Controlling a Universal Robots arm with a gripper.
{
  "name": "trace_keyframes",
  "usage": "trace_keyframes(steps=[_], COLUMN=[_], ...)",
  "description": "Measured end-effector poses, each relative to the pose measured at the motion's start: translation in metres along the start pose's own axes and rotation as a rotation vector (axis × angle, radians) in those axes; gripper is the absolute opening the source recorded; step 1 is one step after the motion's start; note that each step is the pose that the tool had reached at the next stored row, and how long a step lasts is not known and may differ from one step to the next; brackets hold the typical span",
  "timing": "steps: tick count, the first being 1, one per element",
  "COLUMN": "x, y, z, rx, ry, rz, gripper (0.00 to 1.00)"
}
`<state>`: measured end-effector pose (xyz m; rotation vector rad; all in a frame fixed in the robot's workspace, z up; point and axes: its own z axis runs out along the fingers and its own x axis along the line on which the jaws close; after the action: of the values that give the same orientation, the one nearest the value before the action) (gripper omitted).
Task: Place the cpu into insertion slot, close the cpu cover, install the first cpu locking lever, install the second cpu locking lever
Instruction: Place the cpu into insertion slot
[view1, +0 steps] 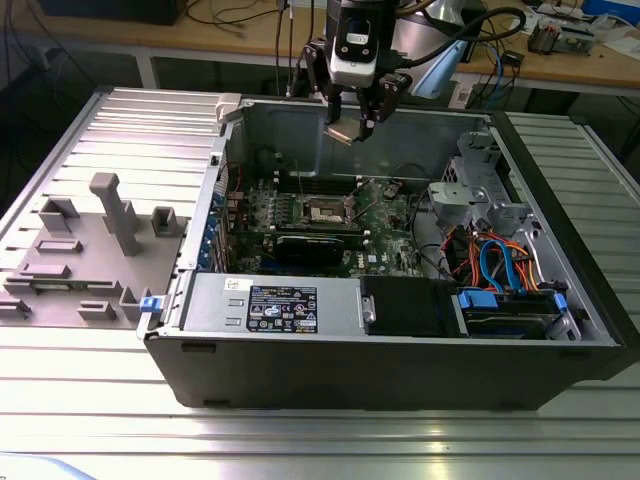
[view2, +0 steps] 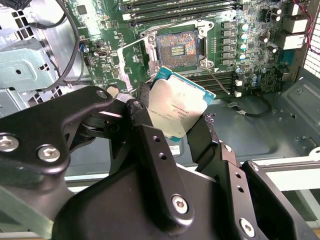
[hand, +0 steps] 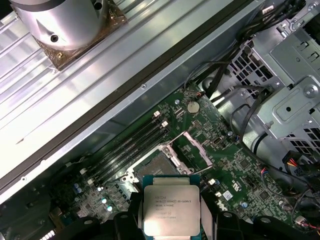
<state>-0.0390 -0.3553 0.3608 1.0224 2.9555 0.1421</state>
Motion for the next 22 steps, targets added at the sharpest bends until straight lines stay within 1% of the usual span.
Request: trace_keyframes(steps=[2, 4, 6, 7, 8, 9, 12, 13, 14, 15, 17, 22], x=[0.0, 0.0, 0.0, 0.0001, 0.0, 0.0, 0.0, 0.0, 0.0, 0.0, 0.0, 0.0], y=[0.0, -0.0001, 0.0, 0.0, 0.0, 0.0, 0.0, 0.0, -0.0001, -0.0001, -0.0001, -0.0001], z=[0.0, 0.0, 0.0, 0.0, 0.0001, 0.0001, 0.0, 0.0002, 0.0004, 0.0005, 0.0005, 0.0005], rx=[0.0003, 0.0058, 0.0065, 0.0145, 0.0181, 0.0197, 0.0204, 0.0216, 0.0221, 0.0221, 0.022, 0.022], ry=[-0.0001, -0.0045, -0.0055, -0.0136, -0.0171, -0.0188, -0.0195, -0.0219, -0.0257, -0.028, -0.029, -0.0291], rz=[0.0, 0.0, 0.0, -0.001, -0.001, -0.001, -0.001, 0.015, 0.055, 0.083, 0.094, 0.096], gripper=[0.54, 0.54, 0.54, 0.54, 0.54, 0.54, 0.54, 0.54, 0.54, 0.54, 0.54, 0.54])
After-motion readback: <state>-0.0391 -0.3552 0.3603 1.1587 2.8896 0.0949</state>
